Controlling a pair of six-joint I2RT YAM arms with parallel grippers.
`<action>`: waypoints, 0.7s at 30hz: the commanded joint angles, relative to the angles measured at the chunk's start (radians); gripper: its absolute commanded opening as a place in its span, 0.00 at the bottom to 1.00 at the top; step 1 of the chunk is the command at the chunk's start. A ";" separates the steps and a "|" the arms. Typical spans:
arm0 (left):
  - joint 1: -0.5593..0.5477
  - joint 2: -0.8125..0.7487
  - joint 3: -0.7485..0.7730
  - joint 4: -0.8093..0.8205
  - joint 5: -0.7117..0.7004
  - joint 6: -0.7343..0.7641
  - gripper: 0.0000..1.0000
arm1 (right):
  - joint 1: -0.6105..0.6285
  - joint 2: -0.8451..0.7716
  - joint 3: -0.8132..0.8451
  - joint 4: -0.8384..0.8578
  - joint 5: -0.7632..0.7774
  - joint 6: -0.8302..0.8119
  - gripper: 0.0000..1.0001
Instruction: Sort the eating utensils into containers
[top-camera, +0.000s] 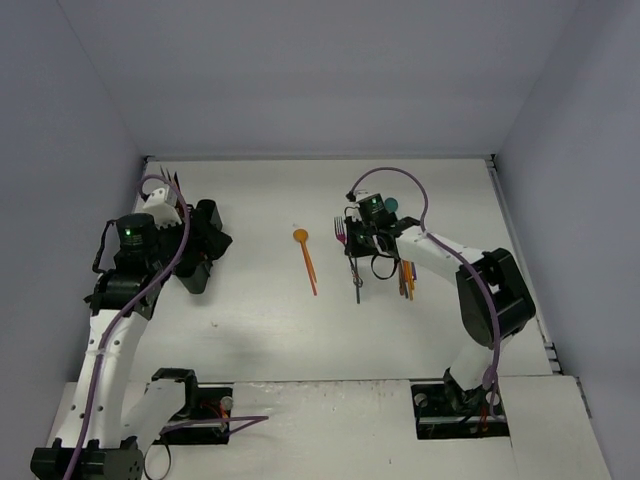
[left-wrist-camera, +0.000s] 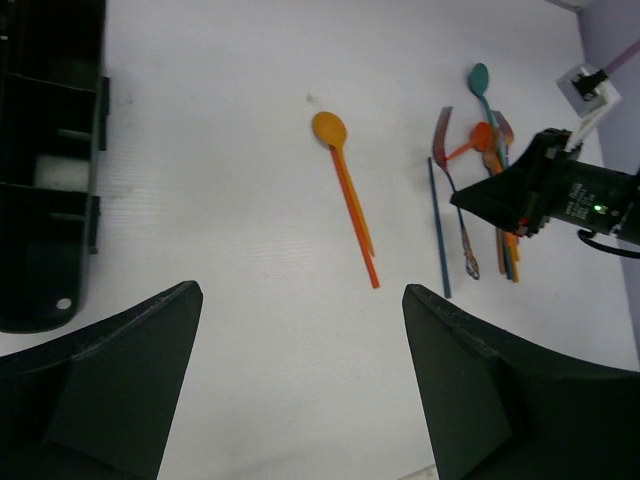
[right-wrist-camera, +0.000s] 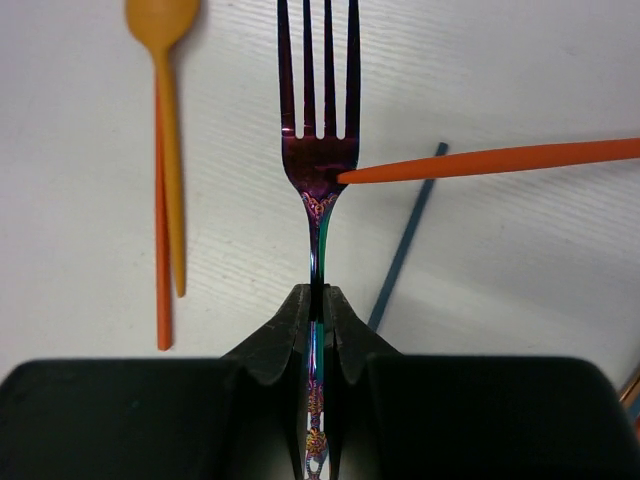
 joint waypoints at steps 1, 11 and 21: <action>-0.058 0.001 0.083 0.052 0.063 -0.069 0.79 | 0.047 -0.084 0.044 0.015 -0.096 -0.041 0.00; -0.294 0.052 0.068 0.195 -0.028 -0.132 0.79 | 0.232 -0.191 0.091 0.065 -0.121 -0.084 0.00; -0.439 0.141 0.080 0.227 -0.129 -0.095 0.74 | 0.315 -0.297 0.091 0.096 -0.174 -0.091 0.00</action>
